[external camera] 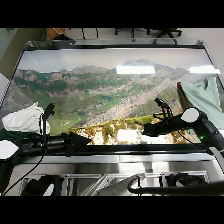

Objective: Fold the shirts.

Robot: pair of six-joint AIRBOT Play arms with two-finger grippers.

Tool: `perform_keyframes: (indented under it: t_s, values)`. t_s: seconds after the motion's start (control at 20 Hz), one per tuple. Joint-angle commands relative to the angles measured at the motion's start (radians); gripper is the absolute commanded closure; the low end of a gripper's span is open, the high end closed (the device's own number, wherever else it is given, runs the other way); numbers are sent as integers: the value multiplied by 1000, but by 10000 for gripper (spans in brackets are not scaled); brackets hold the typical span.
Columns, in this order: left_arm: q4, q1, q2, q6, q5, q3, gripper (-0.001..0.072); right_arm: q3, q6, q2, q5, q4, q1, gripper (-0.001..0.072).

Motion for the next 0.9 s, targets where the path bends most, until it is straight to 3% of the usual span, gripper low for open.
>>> perform_keyframes:
  t_s: [0.0,0.35,0.5,0.55,0.6,0.65,0.7,0.75,0.85]
  values:
    - [0,0,1,0,45,0,693,0,0,1,-7,0,0,691]
    - [27,16,0,-1,275,7,693,0,0,-7,-58,0,0,690]
    - [402,180,-64,-45,268,117,688,0,0,-26,-77,0,0,681]
    - [520,253,-97,-57,250,158,481,0,0,-31,-81,0,0,681]
    - [628,338,-138,-62,235,200,57,0,0,-35,-91,0,0,655]
    - [704,427,-184,-66,226,234,4,0,-1,-39,-108,0,0,457]
    - [742,506,-228,-63,214,261,3,0,-2,-43,-129,-1,0,217]
    - [764,578,-272,-60,201,280,3,0,-13,-45,-148,0,0,104]
    - [782,705,-369,-59,195,293,3,0,-50,-50,-184,-1,0,94]
